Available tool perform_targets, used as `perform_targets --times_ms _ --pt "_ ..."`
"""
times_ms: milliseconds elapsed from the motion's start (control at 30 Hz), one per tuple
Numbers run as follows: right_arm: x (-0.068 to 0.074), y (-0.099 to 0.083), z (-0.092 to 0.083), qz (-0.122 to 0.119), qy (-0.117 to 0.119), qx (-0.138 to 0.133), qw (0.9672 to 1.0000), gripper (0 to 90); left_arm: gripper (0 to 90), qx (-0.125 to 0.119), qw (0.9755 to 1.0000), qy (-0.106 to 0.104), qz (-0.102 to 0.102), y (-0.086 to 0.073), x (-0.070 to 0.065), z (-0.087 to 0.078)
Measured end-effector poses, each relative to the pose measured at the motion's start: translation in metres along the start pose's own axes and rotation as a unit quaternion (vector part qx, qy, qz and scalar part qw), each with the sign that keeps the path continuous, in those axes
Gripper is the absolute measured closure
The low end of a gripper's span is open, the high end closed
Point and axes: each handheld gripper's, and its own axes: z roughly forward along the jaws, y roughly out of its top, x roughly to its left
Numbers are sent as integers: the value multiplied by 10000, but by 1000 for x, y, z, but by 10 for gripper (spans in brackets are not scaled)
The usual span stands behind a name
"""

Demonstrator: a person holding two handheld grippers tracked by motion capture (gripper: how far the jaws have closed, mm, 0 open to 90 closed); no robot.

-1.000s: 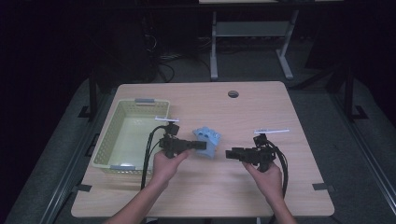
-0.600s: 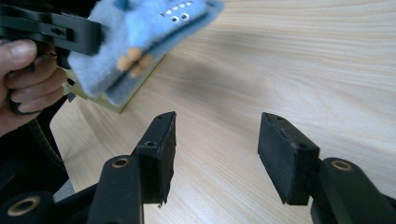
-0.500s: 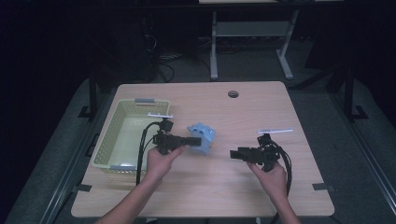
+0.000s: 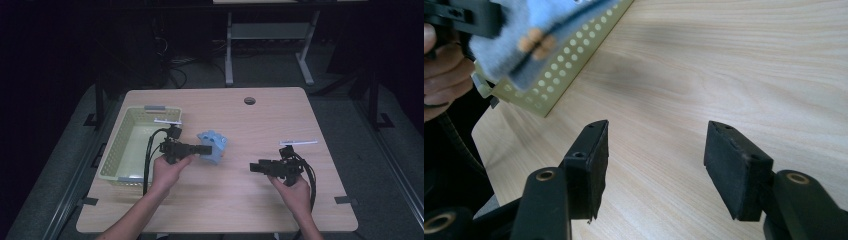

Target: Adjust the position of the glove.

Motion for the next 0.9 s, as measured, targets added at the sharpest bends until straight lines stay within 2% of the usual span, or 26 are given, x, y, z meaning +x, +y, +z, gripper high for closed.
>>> perform_targets --times_ms 200,333,700,800,900 --pt "-1 -1 -1 36 -9 -16 10000 421 728 -49 10000 35 41 5 0 -9" --pt "3 4 2 14 96 -17 10000 421 728 -87 9999 81 52 5 1 -16" --pt "23 21 19 -215 191 99 9995 419 727 -192 9997 121 26 4 7 -32" --pt "27 25 22 -216 246 122 9994 417 727 -215 9997 118 4 4 7 -35" --pt "35 33 28 -346 280 164 9989 418 727 -246 9996 133 17 4 9 -40"
